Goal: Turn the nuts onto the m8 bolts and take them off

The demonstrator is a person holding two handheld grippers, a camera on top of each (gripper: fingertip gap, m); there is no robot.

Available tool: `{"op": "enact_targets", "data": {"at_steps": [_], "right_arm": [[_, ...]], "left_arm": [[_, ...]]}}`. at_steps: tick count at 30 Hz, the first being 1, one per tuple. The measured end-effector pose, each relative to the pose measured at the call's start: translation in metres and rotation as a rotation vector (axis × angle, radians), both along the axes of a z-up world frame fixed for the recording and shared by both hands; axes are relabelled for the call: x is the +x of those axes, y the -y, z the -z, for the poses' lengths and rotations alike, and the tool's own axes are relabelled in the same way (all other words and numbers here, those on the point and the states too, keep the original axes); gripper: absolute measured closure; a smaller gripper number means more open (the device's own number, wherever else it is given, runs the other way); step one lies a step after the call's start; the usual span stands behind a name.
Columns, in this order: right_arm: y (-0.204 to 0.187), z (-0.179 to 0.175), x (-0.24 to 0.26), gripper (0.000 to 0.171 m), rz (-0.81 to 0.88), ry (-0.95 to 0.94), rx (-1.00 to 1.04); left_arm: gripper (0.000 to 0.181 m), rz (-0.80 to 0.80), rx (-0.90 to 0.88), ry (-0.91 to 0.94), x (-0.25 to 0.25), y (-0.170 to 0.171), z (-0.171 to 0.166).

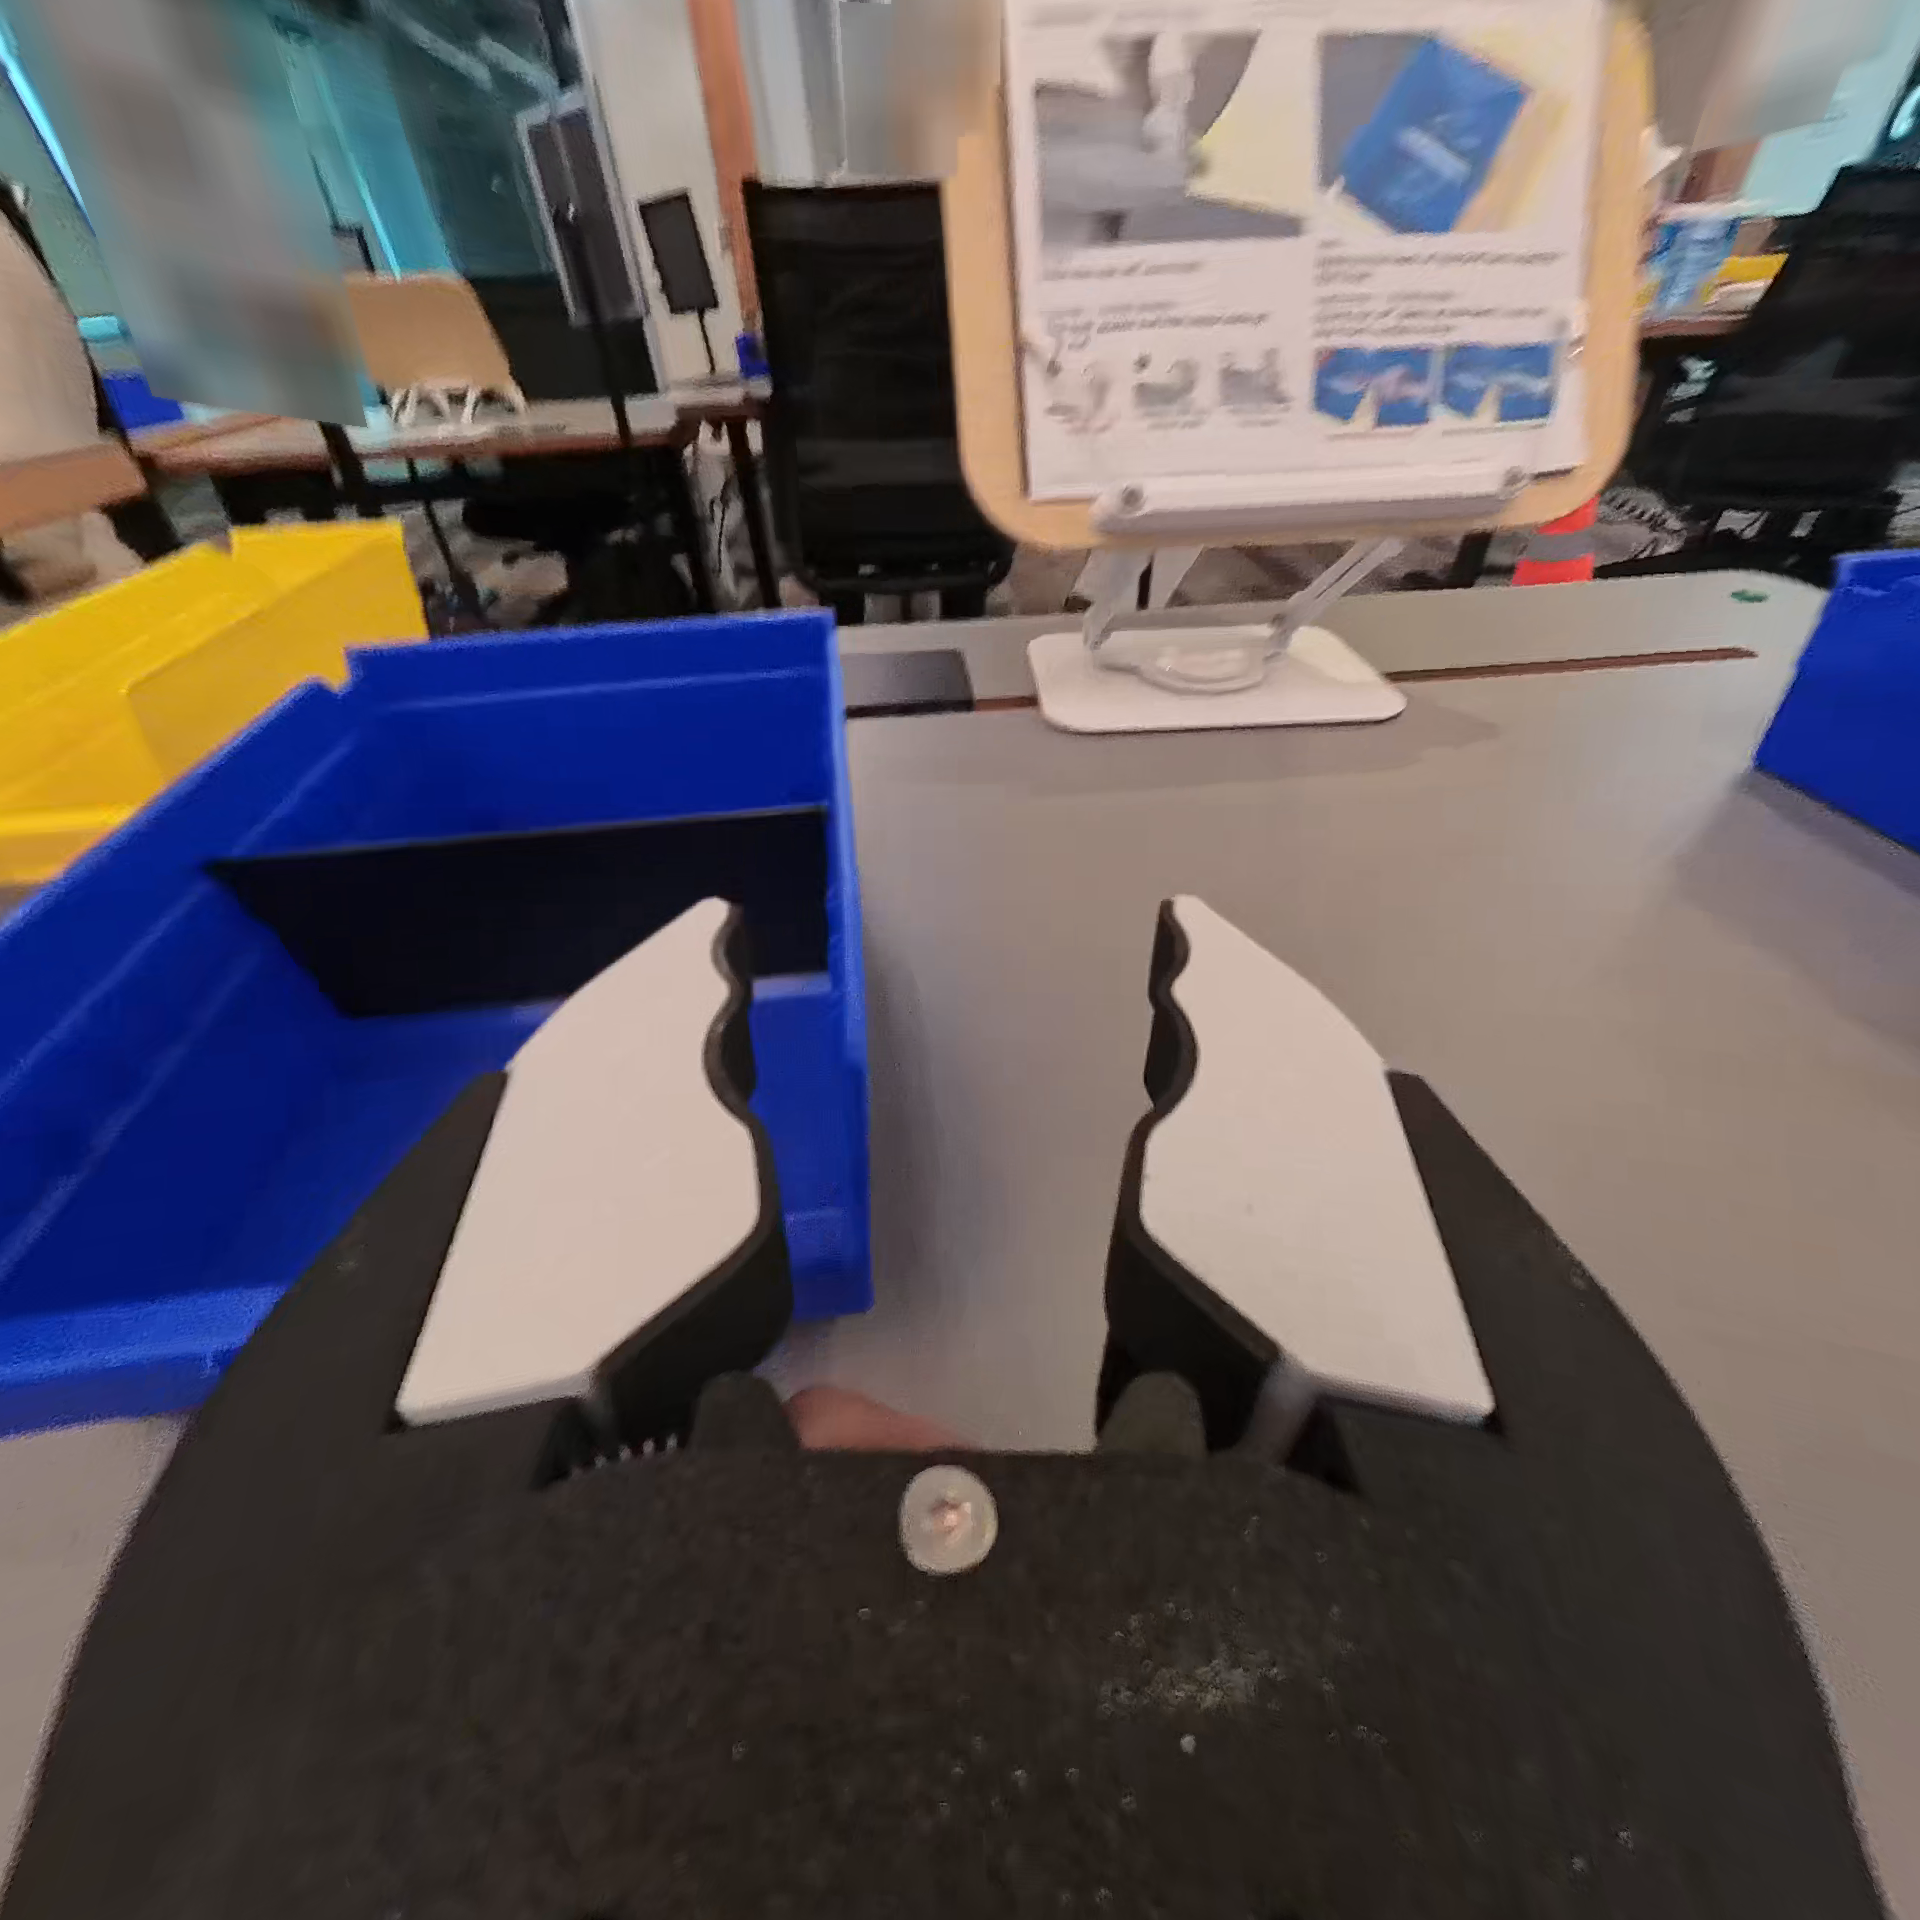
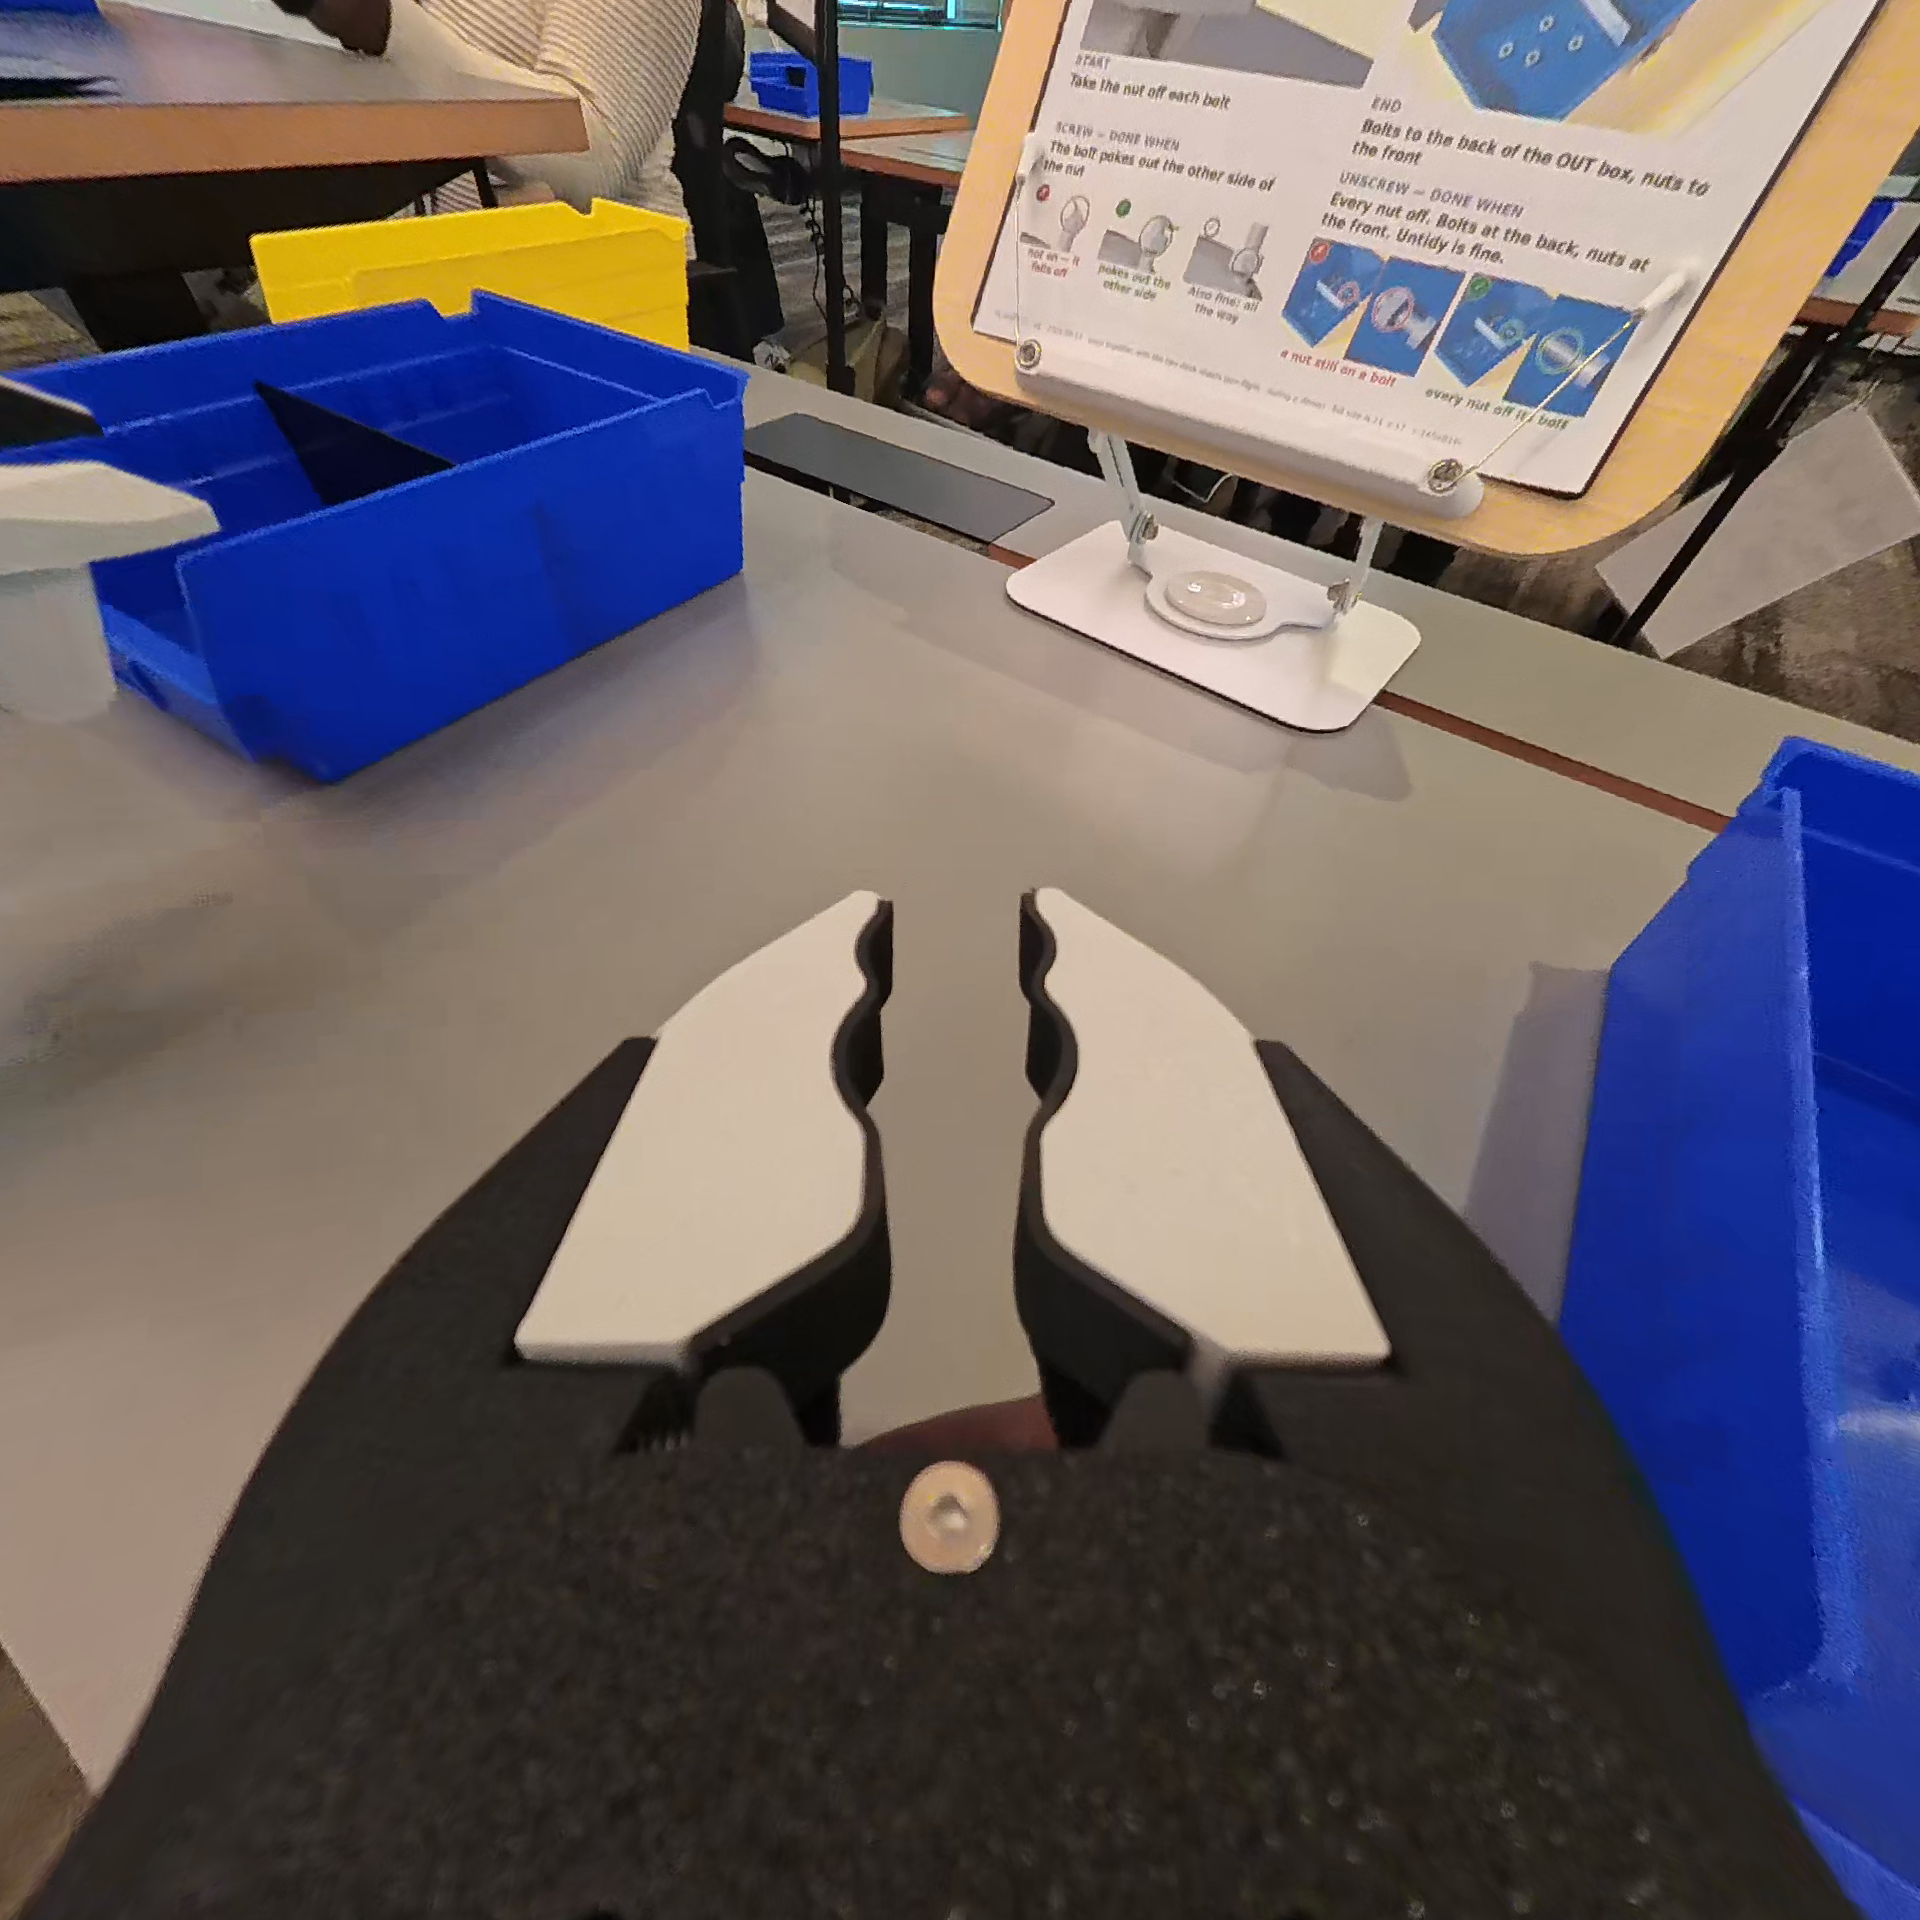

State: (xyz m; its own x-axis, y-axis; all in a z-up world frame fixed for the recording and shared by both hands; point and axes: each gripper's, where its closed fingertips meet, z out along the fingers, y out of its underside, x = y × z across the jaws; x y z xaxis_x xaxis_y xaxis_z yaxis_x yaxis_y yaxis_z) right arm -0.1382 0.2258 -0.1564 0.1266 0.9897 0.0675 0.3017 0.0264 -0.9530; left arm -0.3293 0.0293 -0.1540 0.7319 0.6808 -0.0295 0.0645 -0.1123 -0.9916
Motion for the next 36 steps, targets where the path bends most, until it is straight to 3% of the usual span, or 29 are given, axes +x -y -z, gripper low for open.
{"op": "enact_targets", "data": {"at_steps": [5, 10, 16, 19, 23, 36], "right_arm": [[0.001, 0.001, 0.002, 0.149, -0.019, -0.003, -0.044], [0.0, -0.002, 0.003, 0.149, -0.018, -0.004, -0.028], [-0.002, 0.0, 0.004, 0.149, -0.011, 0.003, -0.023], [-0.003, 0.002, 0.004, 0.149, -0.012, 0.009, -0.026], [-0.002, 0.004, 0.003, 0.149, -0.016, 0.016, -0.028], [-0.004, 0.006, 0.003, 0.149, -0.016, 0.023, -0.039]], "left_arm": [[0.106, -0.048, -0.037, 0.173, -0.021, 0.006, 0.037], [0.116, -0.062, -0.064, 0.242, -0.03, 0.002, 0.05], [0.122, -0.067, -0.084, 0.254, -0.034, -0.001, 0.058], [0.137, -0.076, -0.085, 0.256, -0.035, 0.001, 0.061], [0.17, -0.084, -0.111, 0.236, -0.037, 0.001, 0.062], [0.177, -0.111, -0.169, 0.186, -0.017, -0.003, 0.062]]}}
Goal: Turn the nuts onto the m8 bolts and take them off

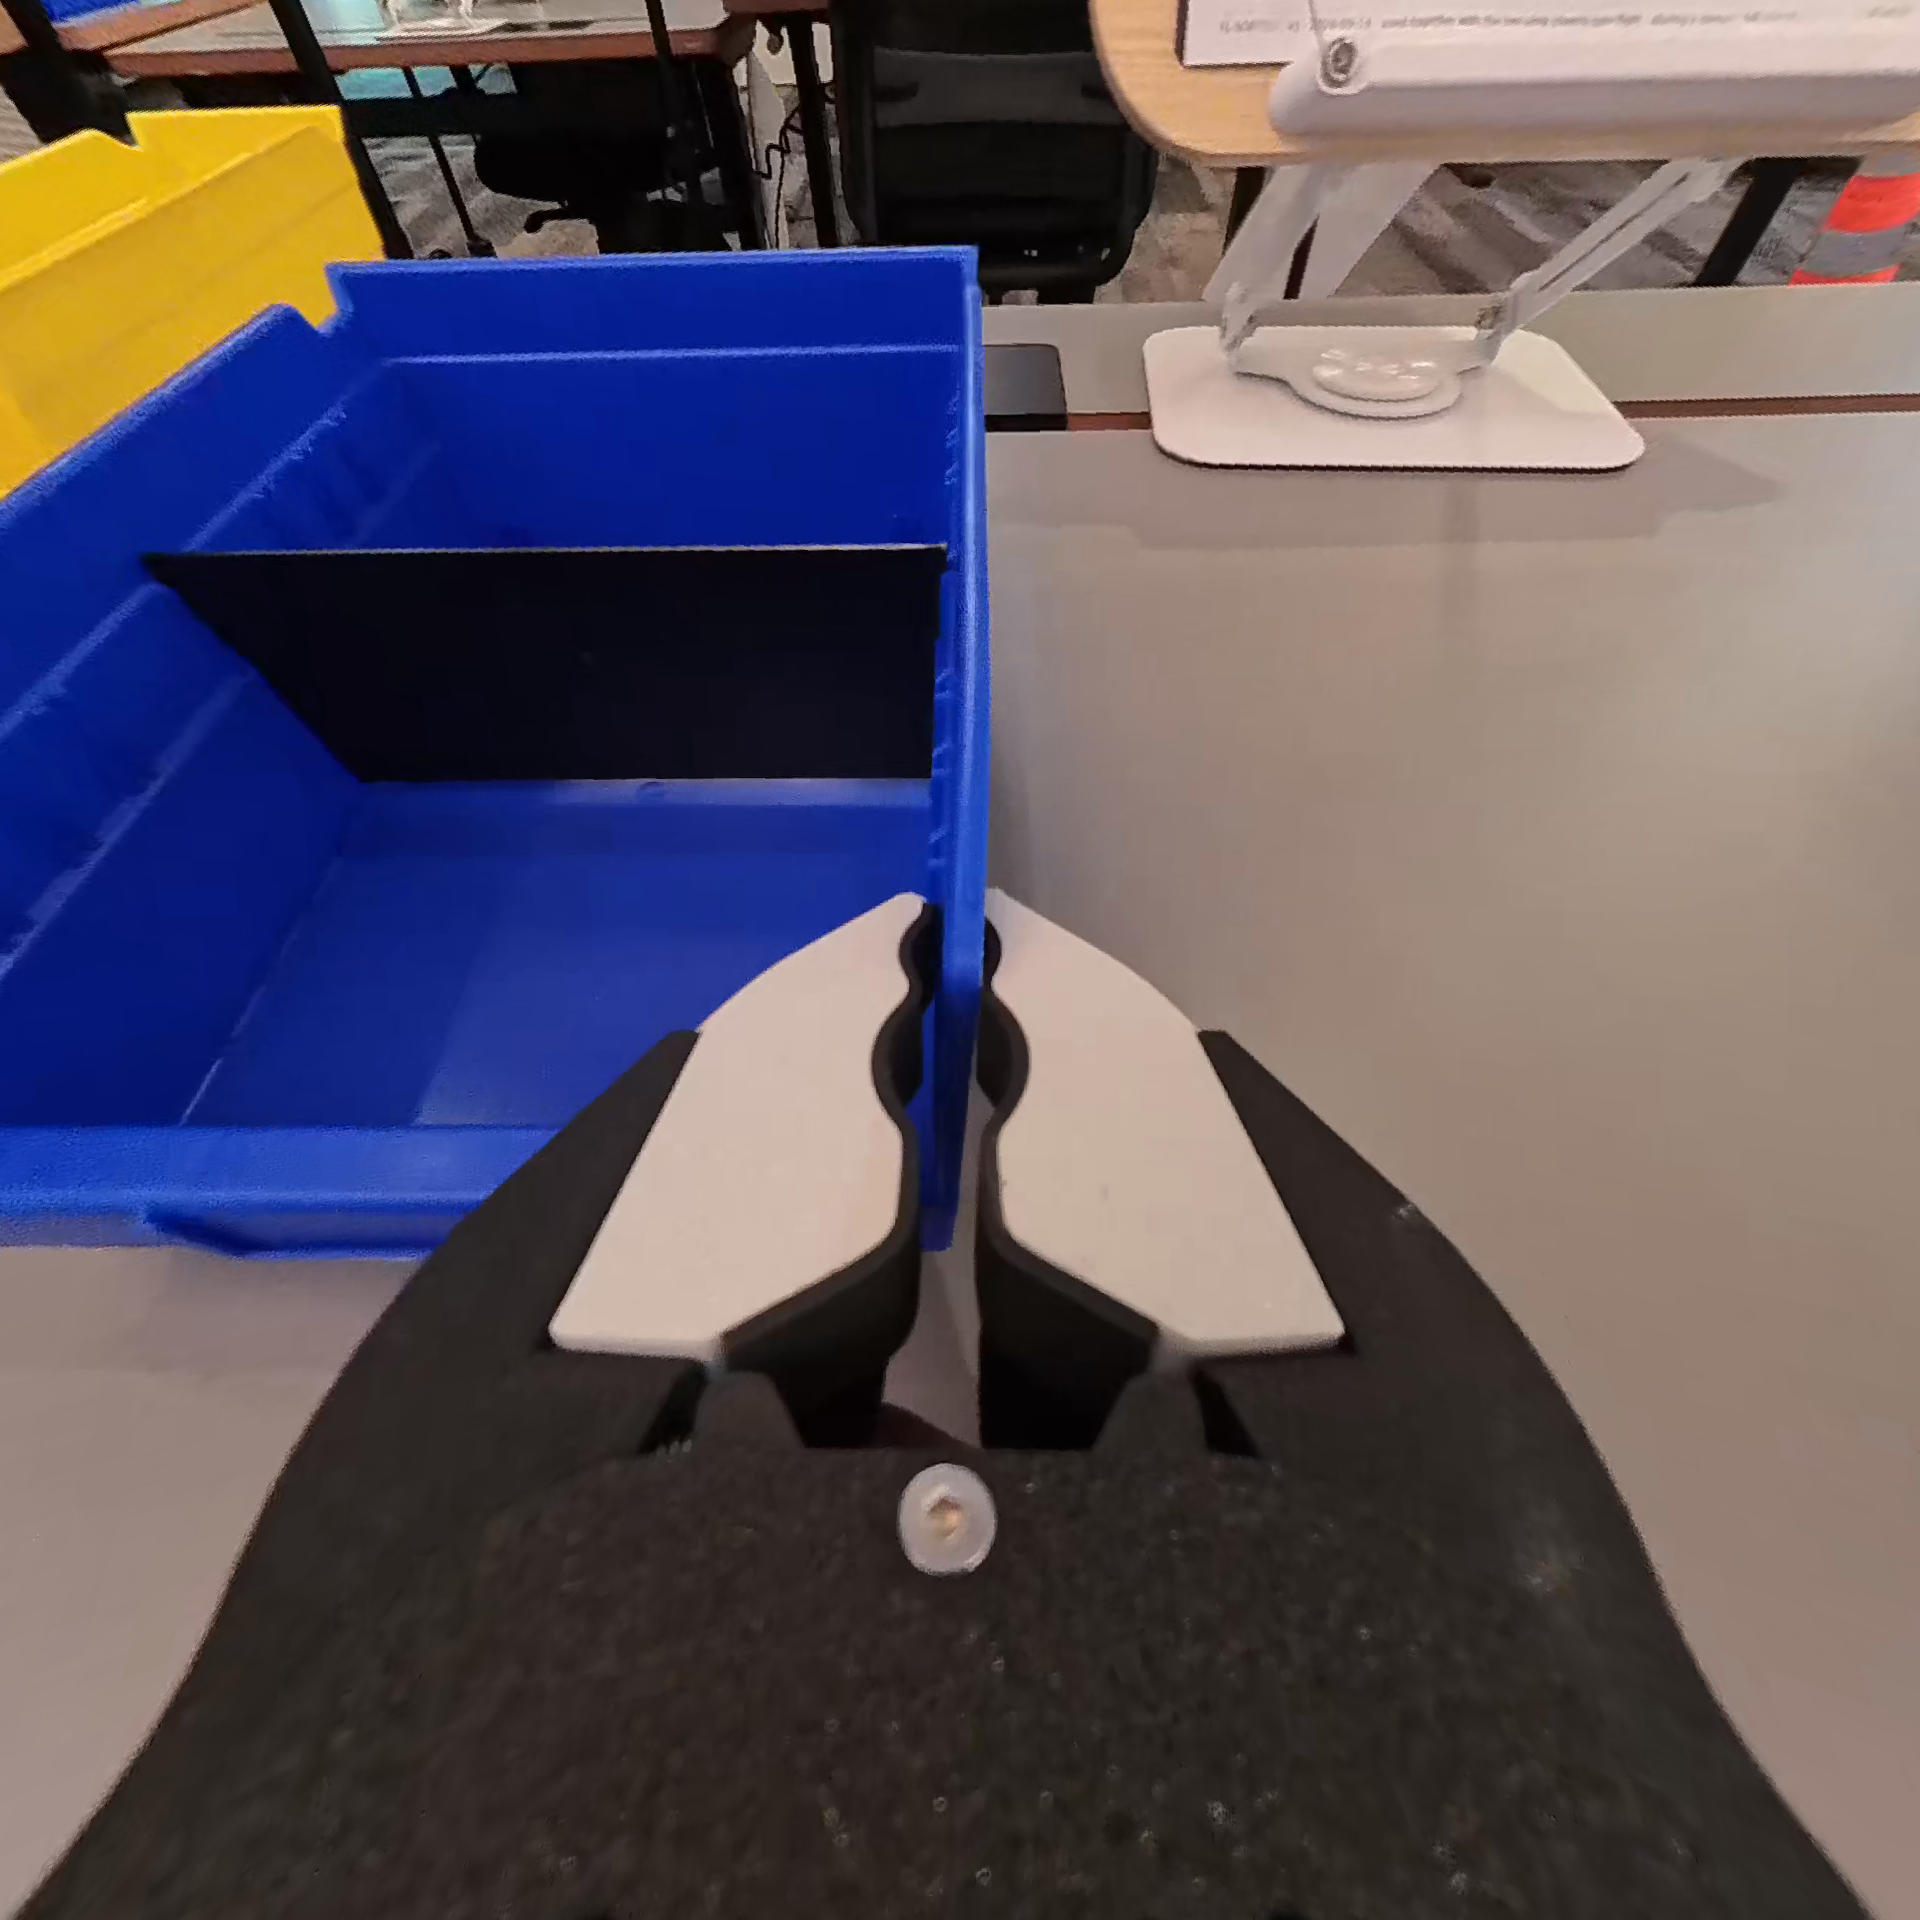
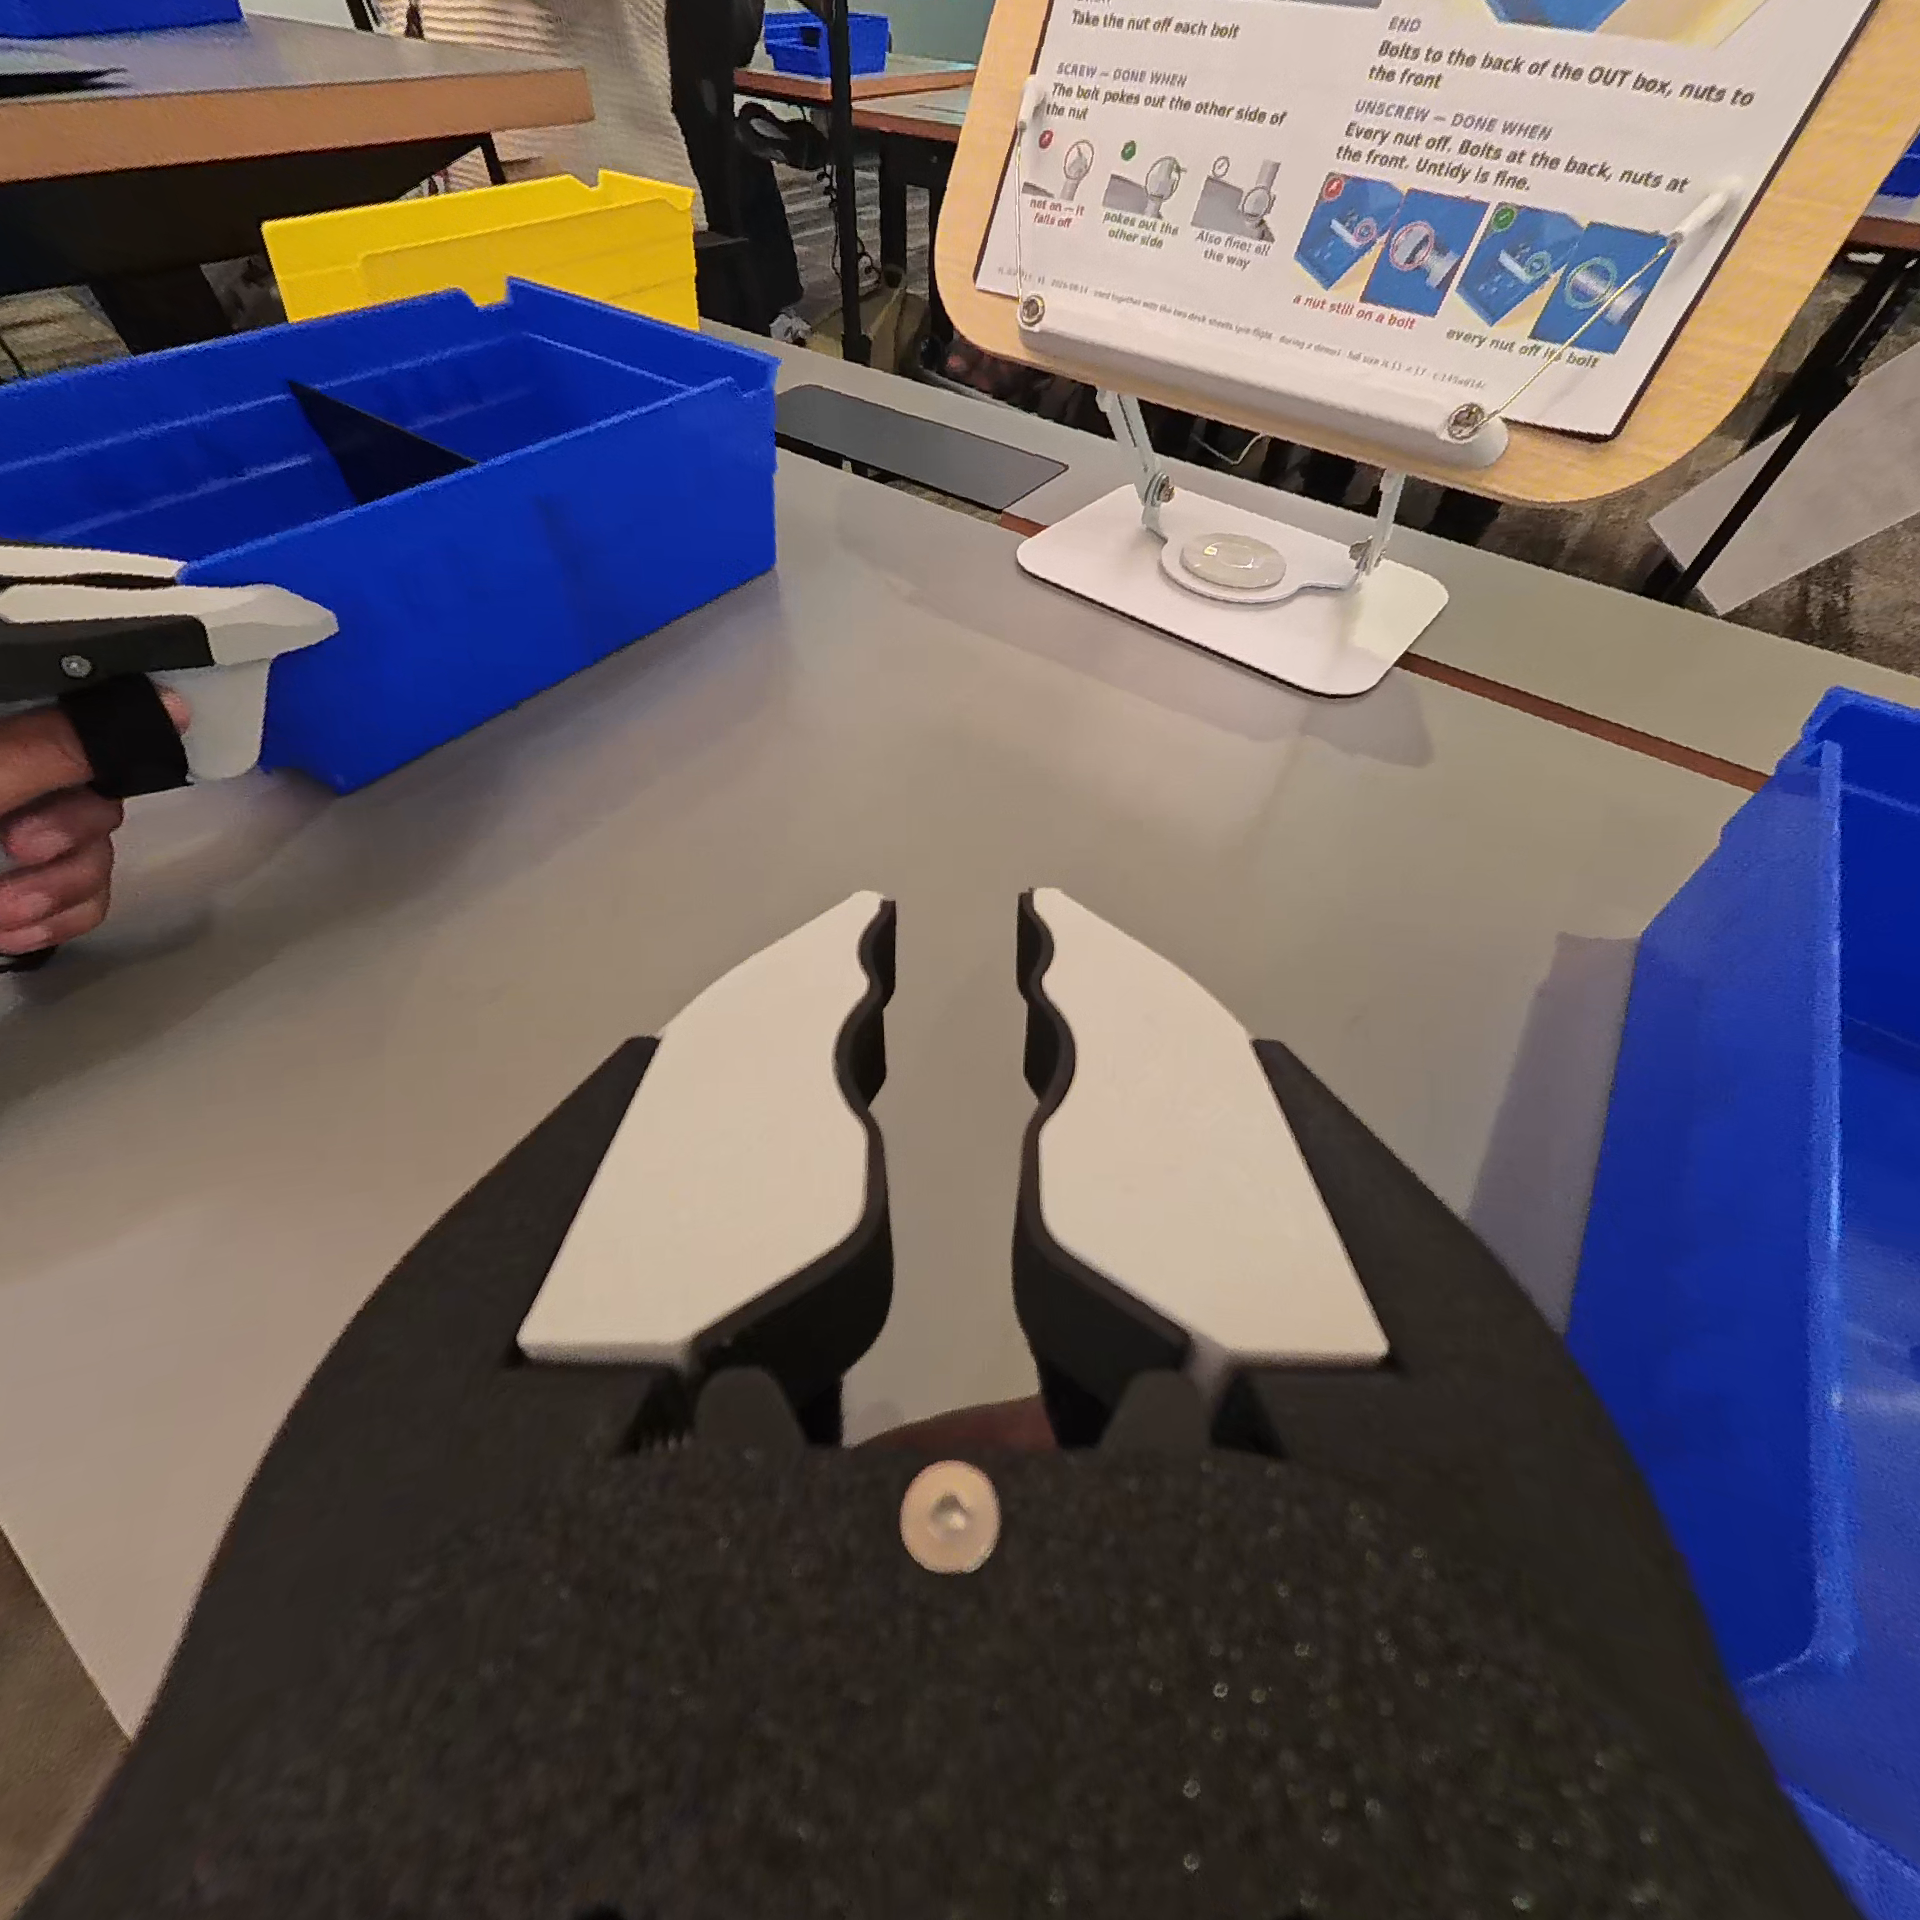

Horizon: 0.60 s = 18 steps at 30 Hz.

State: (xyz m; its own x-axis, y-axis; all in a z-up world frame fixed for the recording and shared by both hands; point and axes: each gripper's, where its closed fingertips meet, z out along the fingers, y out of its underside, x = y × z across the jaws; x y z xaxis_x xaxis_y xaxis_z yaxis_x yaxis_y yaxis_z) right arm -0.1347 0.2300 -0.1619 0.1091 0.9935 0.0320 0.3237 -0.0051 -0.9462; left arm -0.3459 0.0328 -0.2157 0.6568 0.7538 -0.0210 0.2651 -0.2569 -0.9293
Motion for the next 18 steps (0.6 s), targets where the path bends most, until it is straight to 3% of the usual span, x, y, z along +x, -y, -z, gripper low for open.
{"op": "enact_targets", "data": {"at_steps": [18], "right_arm": [[-0.003, -0.009, 0.007, 0.149, 0.004, -0.016, 0.002]], "left_arm": [[0.176, 0.087, 0.048, 0.043, 0.055, -0.056, 0.0]]}}
